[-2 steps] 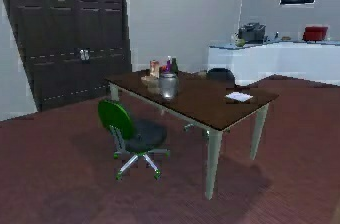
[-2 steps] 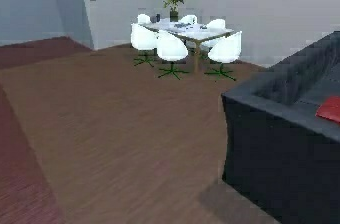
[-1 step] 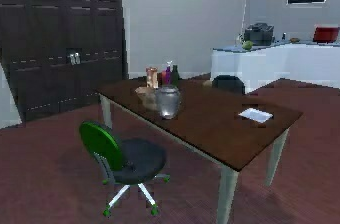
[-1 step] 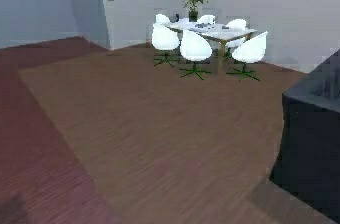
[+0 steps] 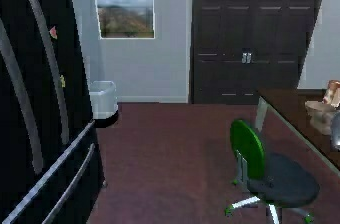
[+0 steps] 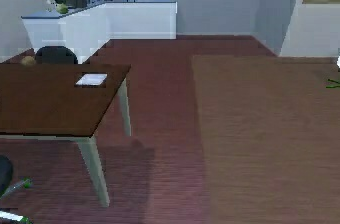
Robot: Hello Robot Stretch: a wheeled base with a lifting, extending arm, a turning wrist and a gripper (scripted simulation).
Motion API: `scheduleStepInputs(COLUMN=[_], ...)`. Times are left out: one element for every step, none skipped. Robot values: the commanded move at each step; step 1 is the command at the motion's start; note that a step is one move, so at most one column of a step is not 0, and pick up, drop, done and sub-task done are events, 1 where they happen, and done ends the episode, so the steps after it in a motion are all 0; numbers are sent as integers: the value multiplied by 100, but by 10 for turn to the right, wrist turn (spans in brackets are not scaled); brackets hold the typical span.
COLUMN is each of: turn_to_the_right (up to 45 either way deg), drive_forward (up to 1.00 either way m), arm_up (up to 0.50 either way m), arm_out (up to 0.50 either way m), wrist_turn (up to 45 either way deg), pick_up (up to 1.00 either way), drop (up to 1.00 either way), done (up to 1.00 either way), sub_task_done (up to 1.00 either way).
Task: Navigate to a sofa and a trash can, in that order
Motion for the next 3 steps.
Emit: scheduleStepInputs(turn_to_the_right=[0, 0, -450], drive_forward=[100, 80, 0], arm_up=[0, 0, 0], arm_out=[0, 0, 0], wrist_turn=[0, 0, 0], pick_up=[0, 0, 0], drop=[0, 0, 0], done=[0, 0, 0], sub_task_done=[0, 0, 0])
